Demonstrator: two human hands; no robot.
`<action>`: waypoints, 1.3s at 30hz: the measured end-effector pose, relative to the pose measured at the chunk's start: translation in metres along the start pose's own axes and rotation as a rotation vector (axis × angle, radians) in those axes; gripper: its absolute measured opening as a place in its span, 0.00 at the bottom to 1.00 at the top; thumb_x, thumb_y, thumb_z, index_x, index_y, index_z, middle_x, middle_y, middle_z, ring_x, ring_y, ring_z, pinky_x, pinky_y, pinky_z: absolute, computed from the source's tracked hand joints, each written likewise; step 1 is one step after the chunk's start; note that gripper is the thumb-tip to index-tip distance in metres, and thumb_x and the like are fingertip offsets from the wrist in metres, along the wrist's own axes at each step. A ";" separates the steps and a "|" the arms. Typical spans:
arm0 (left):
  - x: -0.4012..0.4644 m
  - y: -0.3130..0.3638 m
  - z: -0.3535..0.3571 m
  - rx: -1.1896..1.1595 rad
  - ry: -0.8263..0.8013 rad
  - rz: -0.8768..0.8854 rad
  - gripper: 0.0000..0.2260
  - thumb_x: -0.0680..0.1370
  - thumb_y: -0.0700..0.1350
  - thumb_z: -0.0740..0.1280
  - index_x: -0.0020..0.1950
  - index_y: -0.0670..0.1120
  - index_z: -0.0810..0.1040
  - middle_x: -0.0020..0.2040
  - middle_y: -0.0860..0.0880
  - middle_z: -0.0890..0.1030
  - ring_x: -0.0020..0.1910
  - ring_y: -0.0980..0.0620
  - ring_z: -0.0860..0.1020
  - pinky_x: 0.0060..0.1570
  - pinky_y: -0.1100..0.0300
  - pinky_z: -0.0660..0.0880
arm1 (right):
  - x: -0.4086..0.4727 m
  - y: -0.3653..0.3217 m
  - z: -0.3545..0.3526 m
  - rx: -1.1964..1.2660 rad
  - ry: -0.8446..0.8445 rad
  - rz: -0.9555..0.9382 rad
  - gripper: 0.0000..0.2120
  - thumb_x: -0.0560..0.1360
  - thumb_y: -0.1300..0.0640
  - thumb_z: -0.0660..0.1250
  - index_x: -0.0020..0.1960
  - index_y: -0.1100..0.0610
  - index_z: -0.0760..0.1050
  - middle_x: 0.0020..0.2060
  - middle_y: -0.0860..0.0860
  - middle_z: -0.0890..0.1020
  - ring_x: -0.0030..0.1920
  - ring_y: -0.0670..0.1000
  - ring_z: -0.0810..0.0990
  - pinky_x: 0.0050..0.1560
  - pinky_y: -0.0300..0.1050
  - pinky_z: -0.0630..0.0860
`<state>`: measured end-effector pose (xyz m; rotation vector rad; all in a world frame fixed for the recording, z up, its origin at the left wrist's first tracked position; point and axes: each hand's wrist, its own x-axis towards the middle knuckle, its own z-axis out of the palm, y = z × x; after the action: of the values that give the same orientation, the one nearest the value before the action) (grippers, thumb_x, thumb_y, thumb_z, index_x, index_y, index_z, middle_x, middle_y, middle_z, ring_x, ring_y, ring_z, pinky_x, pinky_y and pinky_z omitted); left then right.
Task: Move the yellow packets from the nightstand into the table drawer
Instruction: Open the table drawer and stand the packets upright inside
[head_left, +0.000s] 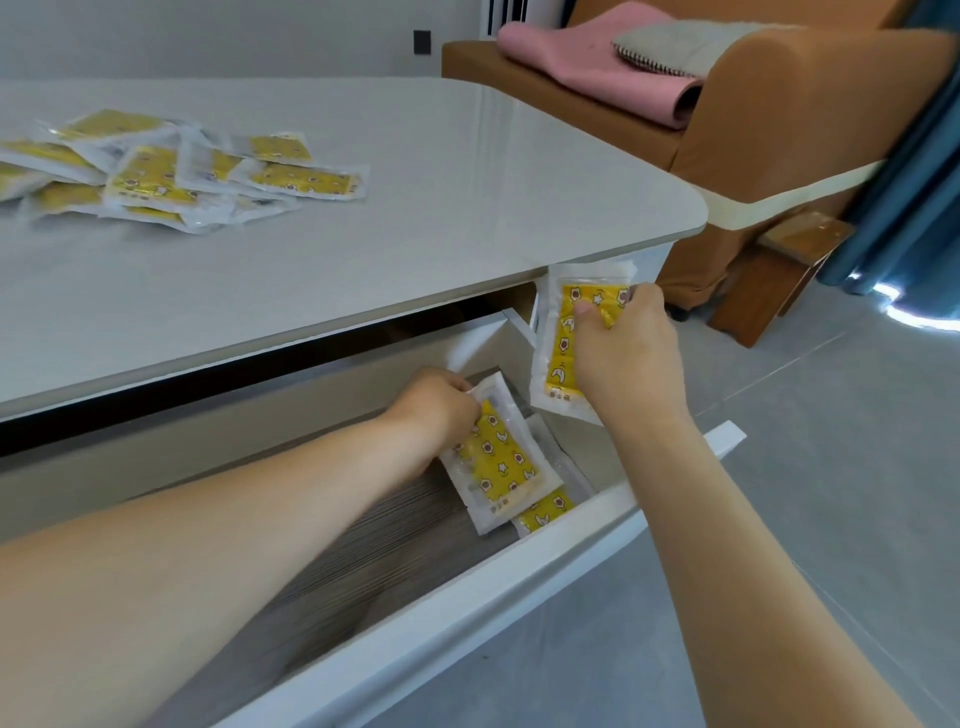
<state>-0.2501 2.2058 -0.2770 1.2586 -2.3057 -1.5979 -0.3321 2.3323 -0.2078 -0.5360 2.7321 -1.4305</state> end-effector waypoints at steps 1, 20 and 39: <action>-0.001 -0.002 -0.005 0.030 0.018 -0.008 0.08 0.78 0.39 0.66 0.56 0.45 0.80 0.48 0.43 0.83 0.46 0.44 0.82 0.42 0.55 0.80 | 0.000 0.000 0.000 0.016 -0.027 0.011 0.11 0.82 0.51 0.59 0.60 0.56 0.64 0.42 0.45 0.72 0.45 0.50 0.75 0.41 0.47 0.75; -0.025 -0.040 -0.020 0.336 0.015 -0.044 0.06 0.76 0.42 0.71 0.52 0.45 0.82 0.46 0.48 0.82 0.45 0.50 0.80 0.45 0.58 0.77 | -0.007 -0.003 0.006 -0.110 -0.395 0.073 0.22 0.78 0.48 0.67 0.66 0.54 0.64 0.54 0.52 0.78 0.50 0.54 0.81 0.47 0.49 0.79; -0.037 -0.029 -0.065 -0.333 0.027 0.095 0.07 0.78 0.39 0.66 0.48 0.49 0.81 0.50 0.48 0.83 0.44 0.52 0.77 0.41 0.60 0.70 | -0.010 -0.003 0.006 0.060 -0.720 0.089 0.18 0.73 0.52 0.73 0.59 0.51 0.71 0.48 0.51 0.84 0.44 0.53 0.85 0.45 0.52 0.82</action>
<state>-0.1781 2.1776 -0.2566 1.0691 -1.9444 -1.8209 -0.3211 2.3286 -0.2101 -0.7365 2.1044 -1.0221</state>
